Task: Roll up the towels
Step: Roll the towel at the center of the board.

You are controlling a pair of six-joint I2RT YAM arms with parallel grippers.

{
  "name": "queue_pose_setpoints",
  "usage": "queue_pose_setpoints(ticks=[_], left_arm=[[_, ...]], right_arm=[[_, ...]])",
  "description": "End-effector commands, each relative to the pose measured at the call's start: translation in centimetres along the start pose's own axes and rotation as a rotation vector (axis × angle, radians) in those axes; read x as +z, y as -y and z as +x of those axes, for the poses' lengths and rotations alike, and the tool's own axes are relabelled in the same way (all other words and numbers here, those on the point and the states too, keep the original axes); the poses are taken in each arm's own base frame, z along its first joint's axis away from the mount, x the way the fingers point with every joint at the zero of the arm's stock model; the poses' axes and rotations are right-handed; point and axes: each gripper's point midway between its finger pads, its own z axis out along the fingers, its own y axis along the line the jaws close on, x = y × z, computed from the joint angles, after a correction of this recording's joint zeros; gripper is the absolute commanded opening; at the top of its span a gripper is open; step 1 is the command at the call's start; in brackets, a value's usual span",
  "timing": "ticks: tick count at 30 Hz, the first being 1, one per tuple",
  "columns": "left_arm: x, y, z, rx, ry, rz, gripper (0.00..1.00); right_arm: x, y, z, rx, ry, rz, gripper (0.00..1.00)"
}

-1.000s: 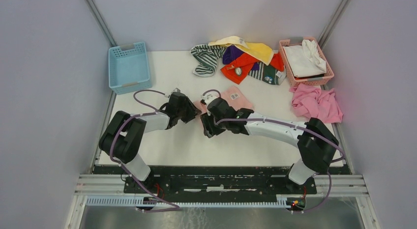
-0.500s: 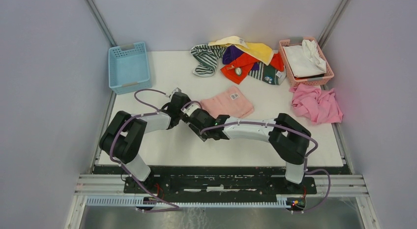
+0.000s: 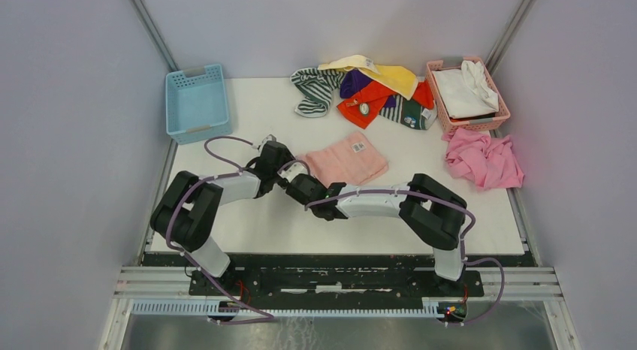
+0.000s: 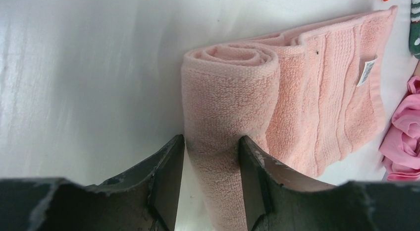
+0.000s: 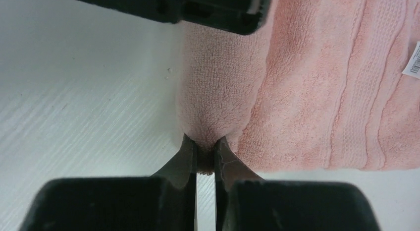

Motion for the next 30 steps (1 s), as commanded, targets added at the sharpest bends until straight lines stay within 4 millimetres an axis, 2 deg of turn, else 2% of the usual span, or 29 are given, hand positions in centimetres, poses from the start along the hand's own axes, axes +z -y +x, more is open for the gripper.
queue_pose_setpoints(ticks=[1, 4, 8, 12, 16, 22, 30], left_arm=[[-1.9, -4.0, 3.3, -0.001, -0.101, -0.142, 0.53], [-3.8, -3.5, 2.4, -0.013, -0.06, -0.117, 0.58], [-6.4, -2.9, 1.2, -0.022, -0.01, -0.079, 0.67], [-9.0, -2.4, 0.8, -0.017, 0.012, -0.044, 0.71], [-10.5, -2.4, 1.2, -0.043, 0.025, -0.001, 0.76], [-10.2, -1.1, 1.3, -0.047, 0.004, 0.057, 0.78], [-7.5, 2.7, -0.4, 0.005, -0.008, 0.129, 0.79]], right_arm=[[-0.5, -1.7, 4.4, 0.037, -0.119, -0.156, 0.02], [-2.6, -3.8, 3.1, 0.139, -0.071, -0.354, 0.01], [-4.1, -4.7, 2.0, 0.353, -0.027, -0.576, 0.01], [-4.6, -4.0, 1.2, 0.618, -0.006, -0.76, 0.01], [-3.4, -2.6, 2.3, 0.833, -0.051, -0.822, 0.01], [-1.8, -1.8, 3.5, 1.16, -0.099, -0.957, 0.01], [-0.5, -1.3, 5.6, 1.317, -0.163, -0.97, 0.01]])
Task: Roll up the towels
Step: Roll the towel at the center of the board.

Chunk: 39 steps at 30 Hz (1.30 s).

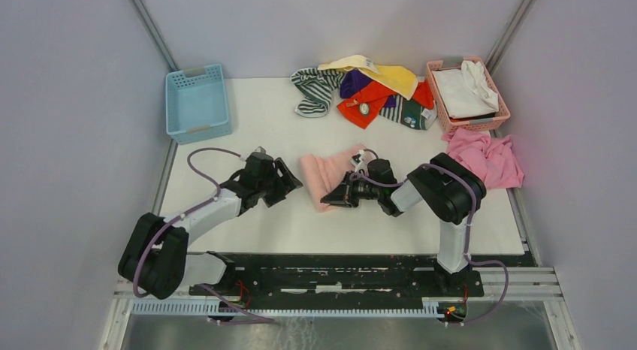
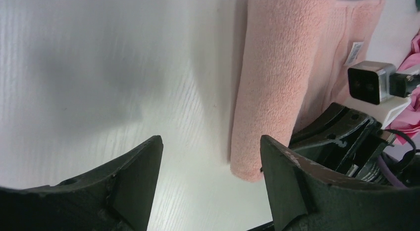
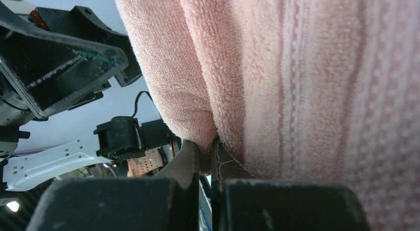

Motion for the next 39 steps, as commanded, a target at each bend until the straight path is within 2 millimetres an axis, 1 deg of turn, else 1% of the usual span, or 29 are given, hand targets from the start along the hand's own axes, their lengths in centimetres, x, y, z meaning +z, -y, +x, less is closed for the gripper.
queue_pose_setpoints(ticks=[1, 6, 8, 10, 14, 17, 19, 20, 21, 22, 24, 26, 27, 30, 33, 36, 39], left_arm=[[1.0, 5.4, -3.1, 0.03, 0.053, 0.14, 0.79], [3.7, 7.4, -4.0, 0.05, 0.034, 0.162, 0.79], [4.9, 7.5, -4.2, 0.055, 0.028, 0.152, 0.78], [6.6, 7.0, -3.7, 0.059, -0.004, 0.121, 0.73], [9.0, 5.6, -1.8, 0.085, -0.055, 0.052, 0.56], [10.2, 4.0, -0.5, 0.12, -0.072, -0.035, 0.45], [10.6, 3.0, 0.1, 0.153, -0.076, -0.093, 0.4], [10.7, 2.6, 0.4, 0.17, -0.078, -0.121, 0.39], [10.7, 2.2, 0.6, 0.187, -0.075, -0.148, 0.37], [10.6, 1.8, 0.7, 0.204, -0.072, -0.179, 0.36], [10.1, 0.8, 0.6, 0.228, -0.052, -0.24, 0.35], [9.3, -0.2, 0.3, 0.235, -0.037, -0.292, 0.34], [8.8, -0.6, 0.0, 0.237, -0.021, -0.314, 0.34], [7.3, -1.5, -0.5, 0.235, 0.007, -0.348, 0.34], [6.2, -1.8, -0.1, 0.221, 0.005, -0.345, 0.34], [5.5, -2.6, 0.3, 0.201, 0.002, -0.355, 0.34], [4.9, -3.0, 0.6, 0.185, 0.004, -0.355, 0.34]], right_arm=[[-0.5, 3.4, 1.7, 0.164, -0.03, 0.088, 0.01], [-1.0, 4.5, 2.1, 0.164, -0.051, 0.169, 0.01], [-1.2, 4.8, 2.3, 0.159, -0.058, 0.194, 0.0], [-1.4, 5.0, 2.4, 0.152, -0.062, 0.217, 0.01], [-1.9, 4.9, 2.2, 0.11, -0.066, 0.259, 0.04], [-2.5, 4.5, 1.8, 0.047, -0.066, 0.295, 0.09], [-3.1, 4.0, 1.8, -0.008, -0.069, 0.339, 0.16], [-3.4, 3.7, 1.7, -0.046, -0.073, 0.366, 0.2], [-3.8, 2.8, 1.5, -0.1, -0.07, 0.384, 0.24], [-4.3, 2.3, 1.4, -0.145, -0.065, 0.418, 0.29], [-5.3, 1.2, 1.1, -0.246, -0.057, 0.5, 0.37], [-6.3, -0.2, 0.7, -0.361, -0.039, 0.58, 0.46], [-6.8, -1.0, 0.4, -0.414, -0.024, 0.617, 0.52], [-7.4, -3.4, 0.3, -0.567, -0.002, 0.689, 0.61], [-6.5, -5.5, 0.2, -0.672, 0.032, 0.696, 0.64], [-5.2, -7.1, 0.4, -0.75, 0.07, 0.683, 0.65], [-3.6, -7.9, 0.7, -0.812, 0.079, 0.663, 0.65]])
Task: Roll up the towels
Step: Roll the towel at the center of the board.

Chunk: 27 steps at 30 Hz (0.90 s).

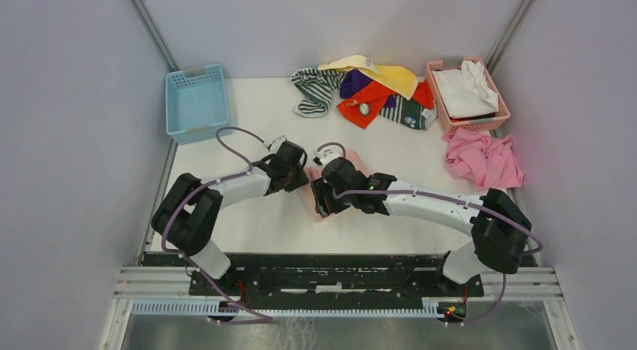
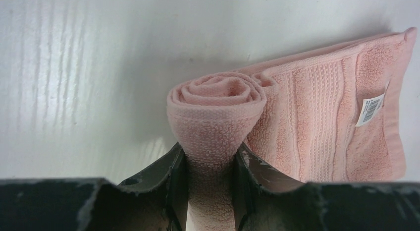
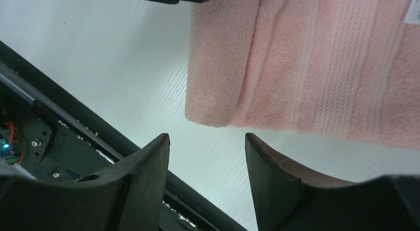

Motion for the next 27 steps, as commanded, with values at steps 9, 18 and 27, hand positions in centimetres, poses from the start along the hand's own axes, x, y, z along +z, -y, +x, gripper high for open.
queue_pose_setpoints(ticks=[9, 18, 27], left_arm=[[-1.7, -5.5, 2.3, -0.011, -0.021, -0.165, 0.34], [-1.8, -5.4, 2.5, -0.055, -0.016, -0.154, 0.35], [-4.1, -6.1, 1.8, -0.095, 0.036, -0.132, 0.42]], right_arm=[[3.9, -3.3, -1.1, -0.193, 0.099, 0.045, 0.64], [6.7, -3.4, 1.8, -0.255, 0.02, 0.09, 0.56], [4.4, -2.7, 4.0, -0.145, -0.036, -0.037, 0.0]])
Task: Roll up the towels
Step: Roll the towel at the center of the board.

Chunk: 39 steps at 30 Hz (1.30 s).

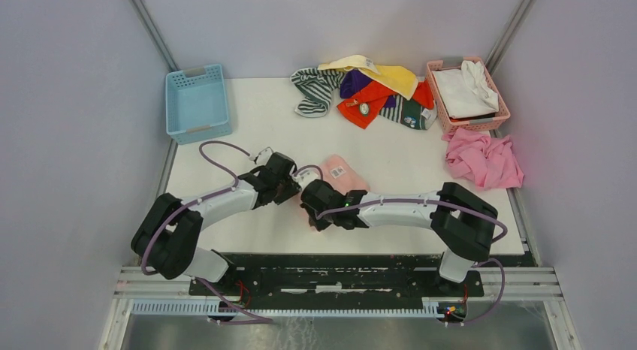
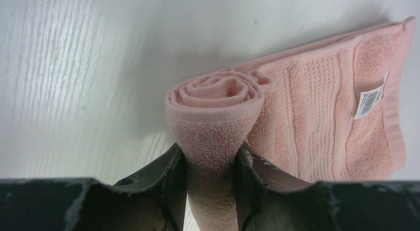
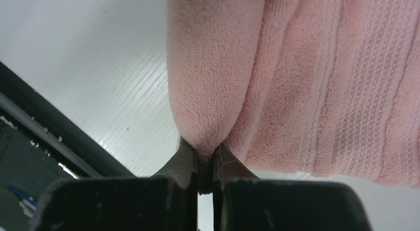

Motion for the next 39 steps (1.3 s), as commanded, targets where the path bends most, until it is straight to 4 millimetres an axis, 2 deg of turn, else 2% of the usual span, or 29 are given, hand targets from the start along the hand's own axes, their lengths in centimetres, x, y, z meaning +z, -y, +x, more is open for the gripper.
queue_pose_setpoints(ticks=[1, 4, 7, 13, 16, 21, 27, 31, 35, 39], left_arm=[[-1.1, -2.4, 0.2, -0.022, 0.025, -0.067, 0.43], [-1.9, -2.8, -0.2, -0.049, 0.052, -0.055, 0.48], [-3.2, -2.9, -1.1, -0.087, 0.102, -0.021, 0.61], [-5.5, -1.6, -2.0, -0.122, 0.149, 0.119, 0.81], [-6.2, -0.5, -1.6, -0.133, 0.14, 0.232, 0.86], [-6.4, 0.9, -1.2, -0.138, 0.136, 0.357, 0.89], [-5.8, 3.0, -1.8, -0.119, 0.138, 0.443, 0.9], [-4.4, 3.9, -2.2, -0.102, 0.134, 0.445, 0.9], [-1.2, 3.6, -1.1, -0.058, 0.068, 0.354, 0.82], [1.1, 3.9, 0.4, -0.046, -0.007, 0.335, 0.77]], right_arm=[[-1.7, -0.2, 0.0, 0.111, -0.003, -0.143, 0.0], [-1.9, -0.1, 0.6, 0.229, -0.03, -0.288, 0.0], [-1.6, 0.6, 1.0, 0.387, -0.047, -0.423, 0.01], [-1.1, 2.2, 1.5, 0.616, -0.07, -0.577, 0.0], [-0.5, 3.3, 1.7, 0.789, -0.082, -0.659, 0.0], [0.5, 4.5, 2.5, 0.932, -0.09, -0.696, 0.01], [1.4, 5.6, 4.4, 1.01, -0.131, -0.655, 0.01], [1.6, 5.9, 4.8, 1.02, -0.143, -0.638, 0.01], [1.5, 6.0, 4.5, 1.007, -0.143, -0.628, 0.03], [1.2, 6.3, 4.1, 0.958, -0.142, -0.592, 0.08]])
